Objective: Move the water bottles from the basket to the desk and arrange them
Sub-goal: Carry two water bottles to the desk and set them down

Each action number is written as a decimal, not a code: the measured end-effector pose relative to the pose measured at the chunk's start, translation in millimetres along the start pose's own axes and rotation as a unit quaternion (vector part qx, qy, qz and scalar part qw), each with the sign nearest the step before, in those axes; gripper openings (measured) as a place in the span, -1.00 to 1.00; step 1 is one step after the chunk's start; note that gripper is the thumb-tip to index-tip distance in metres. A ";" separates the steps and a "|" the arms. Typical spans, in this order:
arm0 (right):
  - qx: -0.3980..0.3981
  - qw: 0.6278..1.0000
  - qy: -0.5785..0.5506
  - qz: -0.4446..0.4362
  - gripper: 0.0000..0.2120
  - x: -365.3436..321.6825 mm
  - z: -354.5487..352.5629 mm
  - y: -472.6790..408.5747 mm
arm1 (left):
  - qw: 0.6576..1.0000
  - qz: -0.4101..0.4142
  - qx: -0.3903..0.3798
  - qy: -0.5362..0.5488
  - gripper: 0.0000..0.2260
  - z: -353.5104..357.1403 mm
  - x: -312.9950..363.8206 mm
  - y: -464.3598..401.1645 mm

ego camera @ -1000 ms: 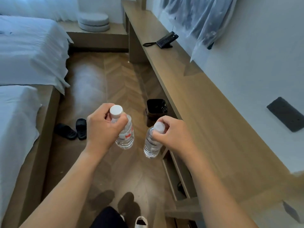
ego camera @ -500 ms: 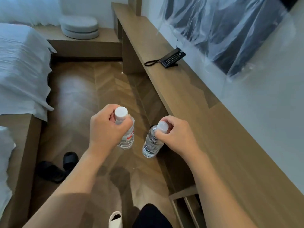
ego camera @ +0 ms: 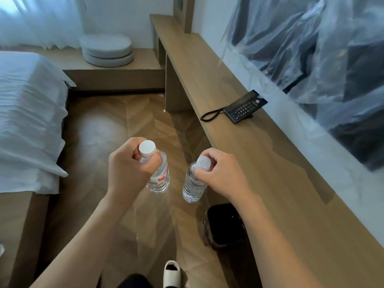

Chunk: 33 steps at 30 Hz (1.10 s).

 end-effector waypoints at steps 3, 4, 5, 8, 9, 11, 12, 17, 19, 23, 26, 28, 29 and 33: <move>0.000 1.000 0.003 -0.013 -0.82 -2.2 7.7 -74.6 | 1.000 -0.019 0.004 0.005 -0.83 14.6 -10.4 -69.3; -0.001 1.000 0.005 -0.017 -0.83 -3.3 10.9 -98.3 | 1.000 -0.019 0.004 0.009 -0.84 18.5 -15.3 -92.2; -0.003 1.000 0.006 -0.017 -0.84 -3.8 14.9 -121.6 | 1.000 -0.019 0.004 0.011 -0.86 22.3 -20.9 -114.8; -0.005 1.000 0.010 -0.016 -0.84 -2.7 32.1 -195.2 | 1.000 -0.008 0.002 0.010 -0.87 35.8 -41.6 -185.7; -0.006 1.000 0.009 -0.013 -0.84 -2.1 40.4 -219.7 | 1.000 -0.007 -0.002 0.009 -0.88 40.2 -49.1 -209.1; -0.004 1.000 0.007 -0.010 -0.84 -3.2 54.1 -268.8 | 1.000 0.001 -0.012 0.014 -0.88 48.5 -60.1 -257.2; 0.000 1.000 0.008 -0.007 -0.84 -4.2 59.2 -294.2 | 1.000 0.000 -0.020 0.017 -0.88 52.1 -64.7 -283.3; 0.021 1.000 0.020 0.001 -0.82 -17.4 77.5 -410.0 | 1.000 0.016 -0.018 0.013 -0.88 61.4 -81.0 -410.4; 0.024 1.000 0.019 -0.003 -0.82 -22.3 84.1 -452.6 | 0.999 0.023 -0.020 0.013 -0.87 67.5 -85.6 -455.2; 0.033 0.999 0.012 -0.004 -0.81 -21.2 100.8 -540.1 | 0.999 0.041 -0.026 0.004 -0.85 84.5 -97.8 -539.5; 0.022 1.000 0.011 -0.010 -0.81 -14.7 120.3 -611.7 | 0.999 0.043 -0.027 -0.001 -0.88 103.1 -115.2 -607.0; 0.009 1.000 0.009 -0.017 -0.81 -9.4 130.7 -659.2 | 0.999 0.044 -0.029 -0.003 -0.89 117.7 -123.1 -651.5; 0.008 1.000 0.008 -0.018 -0.81 -6.7 133.1 -683.7 | 0.999 0.044 -0.029 -0.005 -0.88 124.2 -125.3 -674.6; 0.025 1.000 -0.003 -0.012 -0.80 0.0 135.2 -775.2 | 0.998 0.051 -0.028 -0.007 -0.88 145.0 -127.2 -764.0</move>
Point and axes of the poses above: each hand's wrist, its own y-axis away from the middle knuckle, its own z-axis out of the palm, x = y × z, the point moved 7 cm from there along -y, towards the middle knuckle, and after that the axes turned 9 degrees about -z, right-handed, at the moved point
